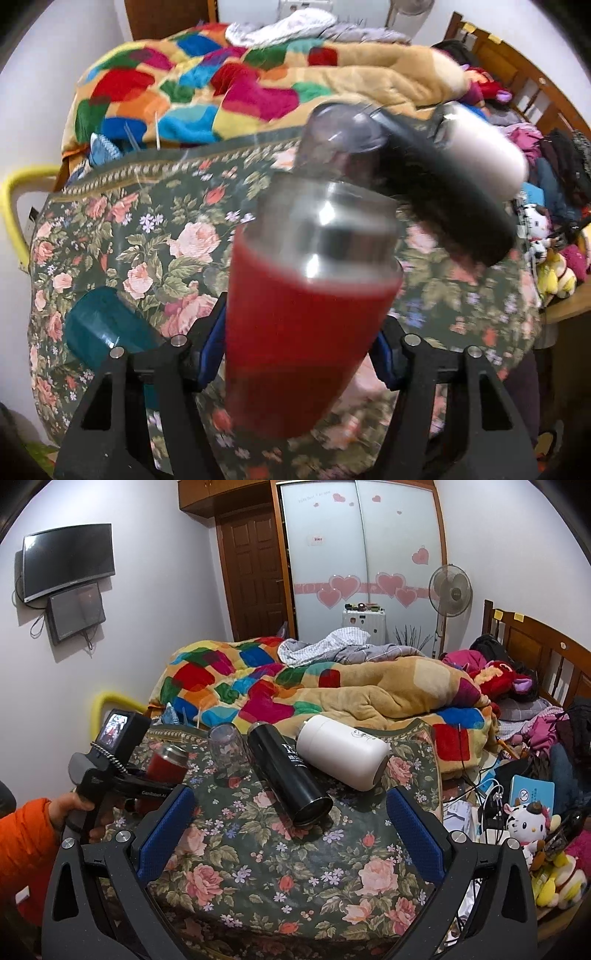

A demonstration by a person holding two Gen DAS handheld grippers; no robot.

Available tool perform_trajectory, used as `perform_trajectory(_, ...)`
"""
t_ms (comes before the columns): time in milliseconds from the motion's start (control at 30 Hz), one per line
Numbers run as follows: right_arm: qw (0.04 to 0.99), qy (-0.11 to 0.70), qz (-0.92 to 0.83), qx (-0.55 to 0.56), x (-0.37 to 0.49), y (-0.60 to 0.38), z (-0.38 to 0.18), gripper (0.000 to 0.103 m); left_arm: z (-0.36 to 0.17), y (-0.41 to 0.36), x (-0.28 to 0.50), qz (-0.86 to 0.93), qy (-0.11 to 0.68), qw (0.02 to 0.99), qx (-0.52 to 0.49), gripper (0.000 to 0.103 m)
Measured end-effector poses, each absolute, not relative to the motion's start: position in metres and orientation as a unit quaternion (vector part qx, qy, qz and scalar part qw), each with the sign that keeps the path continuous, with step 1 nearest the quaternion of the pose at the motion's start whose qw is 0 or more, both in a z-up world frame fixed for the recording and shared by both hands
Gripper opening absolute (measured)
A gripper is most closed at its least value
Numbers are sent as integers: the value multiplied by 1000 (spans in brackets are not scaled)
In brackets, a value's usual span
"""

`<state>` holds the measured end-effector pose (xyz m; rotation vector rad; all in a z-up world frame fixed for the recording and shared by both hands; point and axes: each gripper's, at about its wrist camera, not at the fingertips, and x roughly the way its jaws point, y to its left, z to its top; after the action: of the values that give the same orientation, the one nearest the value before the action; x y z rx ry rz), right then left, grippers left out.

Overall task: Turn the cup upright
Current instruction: 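Lift the red thermos with the left tool and rotate it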

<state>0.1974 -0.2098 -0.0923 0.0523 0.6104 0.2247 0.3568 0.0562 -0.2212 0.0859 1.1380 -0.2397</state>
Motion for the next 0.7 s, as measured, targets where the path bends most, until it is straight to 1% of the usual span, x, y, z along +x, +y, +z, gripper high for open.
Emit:
perform_trajectory(233,953,279,115,22,177,-208,-81,103,-169,36,314,-140,490,860,38,62)
perform_trajectory(333,956,269,115,16,167,-208,-77,103,-155,25,295,-151,479,864,38,62)
perform_trajectory(533,960,255,114,15,149,-215,-74,103,-148,2,265,-166,473,864,53,62)
perform_trajectory(700,961,254,111,14,139,-221,-78,103,-160,-19,245,-177,485,854,63,62)
